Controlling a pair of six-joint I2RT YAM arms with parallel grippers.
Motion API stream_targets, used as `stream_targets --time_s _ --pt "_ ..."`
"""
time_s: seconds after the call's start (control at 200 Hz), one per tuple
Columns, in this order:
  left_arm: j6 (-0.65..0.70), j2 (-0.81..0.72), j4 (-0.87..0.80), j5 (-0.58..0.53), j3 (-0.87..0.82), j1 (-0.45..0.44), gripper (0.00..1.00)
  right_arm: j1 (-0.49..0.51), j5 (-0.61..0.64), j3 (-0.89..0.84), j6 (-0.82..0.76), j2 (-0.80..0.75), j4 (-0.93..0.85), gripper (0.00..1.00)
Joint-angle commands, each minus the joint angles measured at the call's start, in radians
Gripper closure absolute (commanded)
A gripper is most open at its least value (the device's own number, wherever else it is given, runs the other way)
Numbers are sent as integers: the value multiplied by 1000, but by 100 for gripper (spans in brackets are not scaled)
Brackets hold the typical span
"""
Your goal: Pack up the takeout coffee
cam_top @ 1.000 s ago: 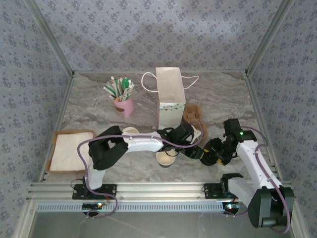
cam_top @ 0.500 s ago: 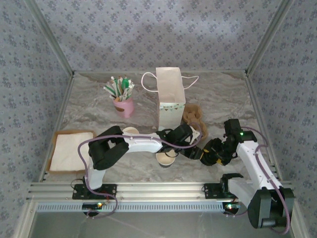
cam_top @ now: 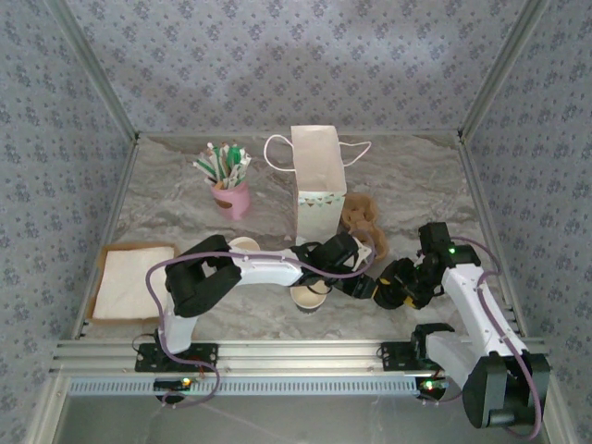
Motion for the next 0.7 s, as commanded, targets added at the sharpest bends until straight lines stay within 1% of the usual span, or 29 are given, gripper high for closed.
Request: stream_targets --time_s 0.0,0.265,0.45,0.625,0.695 --pt "-7 23 14 8 -2 4 61 -7 7 -17 -15 -7 -29 31" --pt "-13 36 17 13 8 4 61 -11 42 -31 -19 3 -21 31" --pt "-11 34 14 14 9 3 61 -16 44 -20 -21 -7 -28 31" --pt "-5 -5 7 9 14 4 60 -16 64 19 -25 -39 -63 32" --pt "6 -29 -9 1 26 4 59 -16 80 40 -12 -61 -74 32"
